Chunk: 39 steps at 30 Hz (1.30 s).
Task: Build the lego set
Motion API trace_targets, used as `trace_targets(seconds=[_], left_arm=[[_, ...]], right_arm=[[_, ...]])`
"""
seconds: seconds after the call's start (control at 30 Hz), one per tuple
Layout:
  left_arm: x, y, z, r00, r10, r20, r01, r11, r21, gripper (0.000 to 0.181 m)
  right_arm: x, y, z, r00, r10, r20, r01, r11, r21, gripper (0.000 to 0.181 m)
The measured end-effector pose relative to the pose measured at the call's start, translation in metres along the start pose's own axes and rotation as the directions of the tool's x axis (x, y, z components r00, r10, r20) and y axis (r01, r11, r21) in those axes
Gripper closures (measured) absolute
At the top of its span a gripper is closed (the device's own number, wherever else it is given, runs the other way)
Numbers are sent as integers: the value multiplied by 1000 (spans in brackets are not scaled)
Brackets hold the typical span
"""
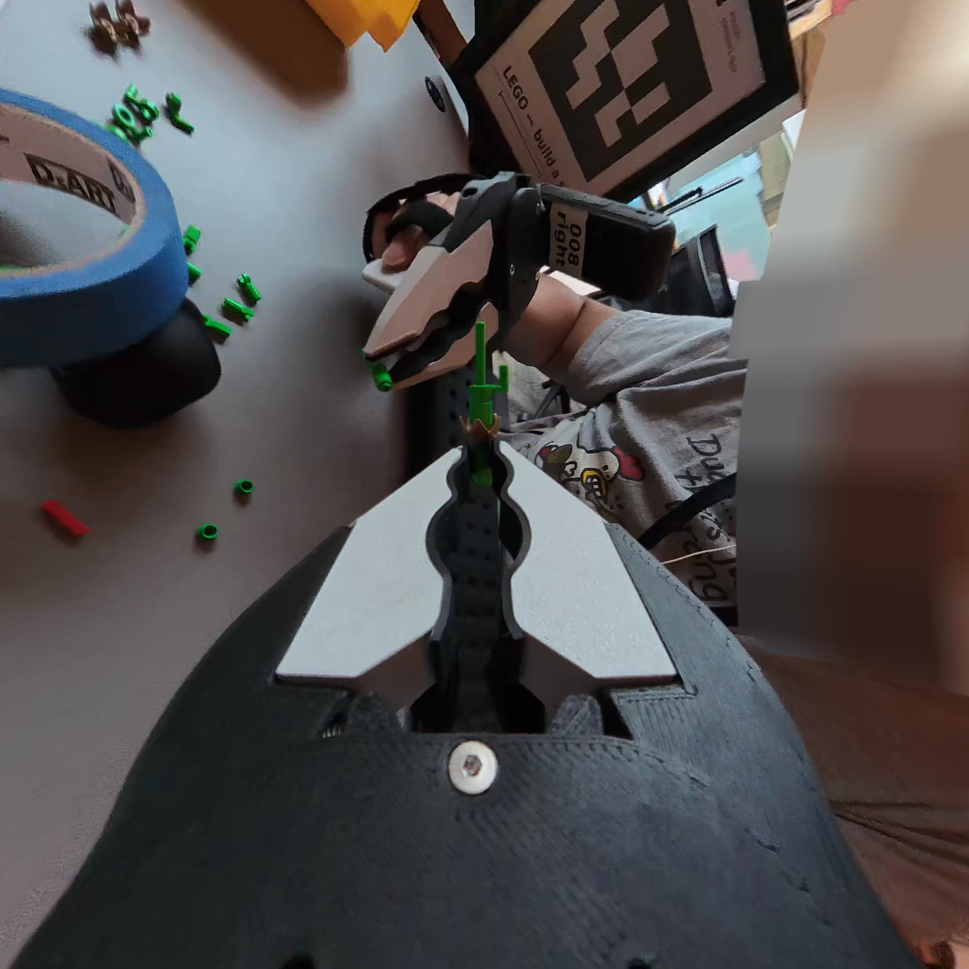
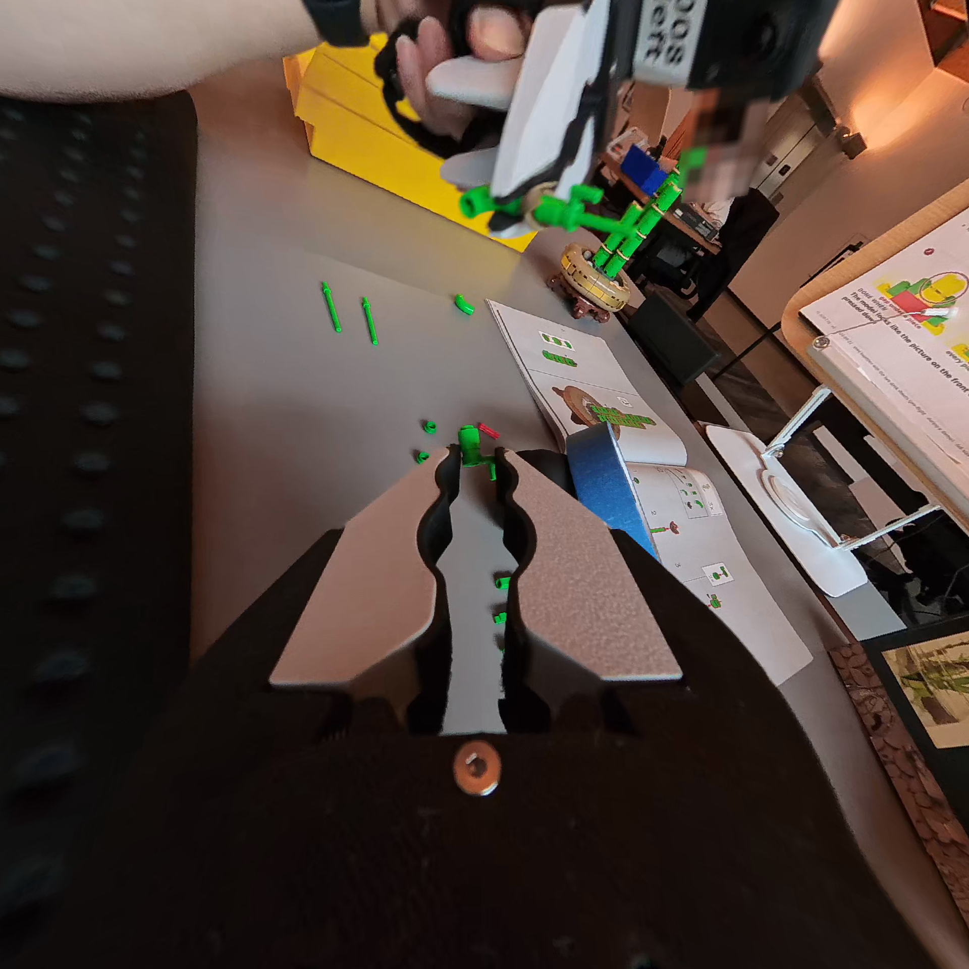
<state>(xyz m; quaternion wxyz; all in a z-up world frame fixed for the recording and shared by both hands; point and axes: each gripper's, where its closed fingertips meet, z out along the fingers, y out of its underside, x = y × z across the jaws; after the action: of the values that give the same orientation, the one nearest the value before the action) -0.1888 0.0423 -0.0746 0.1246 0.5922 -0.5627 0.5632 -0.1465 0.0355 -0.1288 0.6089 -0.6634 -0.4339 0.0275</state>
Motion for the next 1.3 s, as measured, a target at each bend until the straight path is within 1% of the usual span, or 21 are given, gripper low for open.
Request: trace_targets(seconds=[0.1, 0.2, 0.27, 0.37, 0.47, 0.6, 0.73, 1.07, 1.3], left_arm=[[-8, 12, 3, 997, -63, -51, 65, 997, 38, 176], [-8, 28, 9, 995, -59, -79, 64, 996, 59, 176], [-9, 33, 13, 991, -77, -108, 84, 994, 69, 176], [-14, 35, 17, 990, -86, -113, 92, 995, 45, 176], [-11, 37, 21, 982, -104, -158, 111, 993, 36, 176], [-16, 43, 26, 982, -125, -144, 127, 992, 6, 176], [-20, 41, 25, 984, -124, -127, 127, 992, 18, 176], [-23, 31, 21, 984, -113, -141, 124, 990, 73, 176], [-25, 21, 20, 994, -25, -105, 38, 992, 123, 176]], right_arm=[[1, 2, 2, 1000, -5, 1, 5, 1000, -8, 171], [1, 6, 6, 999, -34, 3, 34, 999, -35, 171], [1, 5, 7, 998, -66, -6, 65, 997, -41, 171], [2, 3, 5, 996, -92, -22, 91, 995, -40, 171], [4, 2, 4, 992, -124, -35, 122, 992, -44, 171], [3, 5, 3, 983, -180, -40, 177, 982, -72, 171], [-1, 7, 3, 976, -218, -24, 216, 973, -79, 171], [13, 9, -3, 981, -183, -68, 178, 981, -76, 171], [11, 6, -4, 974, -216, -68, 211, 974, -77, 172]])
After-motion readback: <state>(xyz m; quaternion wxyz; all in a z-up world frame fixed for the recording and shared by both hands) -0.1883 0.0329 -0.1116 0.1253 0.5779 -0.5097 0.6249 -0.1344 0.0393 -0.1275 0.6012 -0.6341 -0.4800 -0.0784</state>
